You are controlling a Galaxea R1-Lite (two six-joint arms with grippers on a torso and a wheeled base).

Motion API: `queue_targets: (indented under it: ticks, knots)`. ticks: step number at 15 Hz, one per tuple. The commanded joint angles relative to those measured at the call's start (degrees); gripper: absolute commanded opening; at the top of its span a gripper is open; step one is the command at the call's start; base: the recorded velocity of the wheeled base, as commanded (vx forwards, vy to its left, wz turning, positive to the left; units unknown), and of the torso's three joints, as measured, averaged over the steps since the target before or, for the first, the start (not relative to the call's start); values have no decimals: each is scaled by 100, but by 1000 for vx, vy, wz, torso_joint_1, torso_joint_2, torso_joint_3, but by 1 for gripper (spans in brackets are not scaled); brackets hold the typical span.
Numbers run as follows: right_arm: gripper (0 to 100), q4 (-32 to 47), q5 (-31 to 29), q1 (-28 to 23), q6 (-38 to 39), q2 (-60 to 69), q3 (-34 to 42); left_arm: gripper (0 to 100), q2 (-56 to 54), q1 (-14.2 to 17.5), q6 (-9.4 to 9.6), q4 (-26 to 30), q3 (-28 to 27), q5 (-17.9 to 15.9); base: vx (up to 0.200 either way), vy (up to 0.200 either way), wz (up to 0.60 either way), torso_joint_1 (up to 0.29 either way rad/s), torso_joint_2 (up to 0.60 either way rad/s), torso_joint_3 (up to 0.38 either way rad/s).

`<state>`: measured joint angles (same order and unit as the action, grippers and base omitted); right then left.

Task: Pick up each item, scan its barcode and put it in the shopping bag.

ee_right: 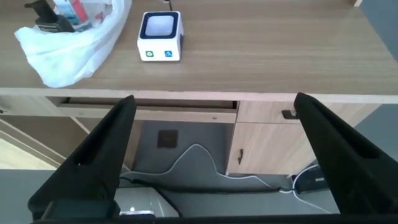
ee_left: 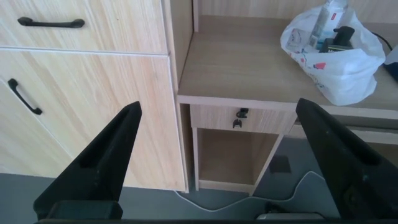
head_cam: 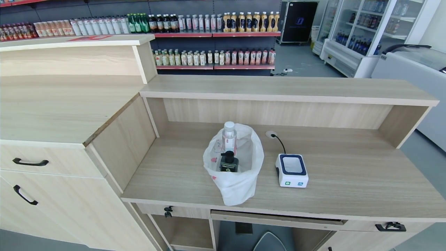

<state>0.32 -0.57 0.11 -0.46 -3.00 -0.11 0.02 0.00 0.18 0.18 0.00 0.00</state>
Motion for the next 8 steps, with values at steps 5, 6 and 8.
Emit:
queue_targets:
  ticks: [5,6,8]
  knots:
    - [100,21,5,15,46,274,2,100,-2,0,-1,-1,0,0,0,0,0,0,0,0]
    - [100,21,-4,15,46,274,2,100,-2,0,-1,-1,0,0,0,0,0,0,0,0]
    - [100,21,5,15,46,274,2,100,-2,0,-1,-1,0,0,0,0,0,0,0,0]
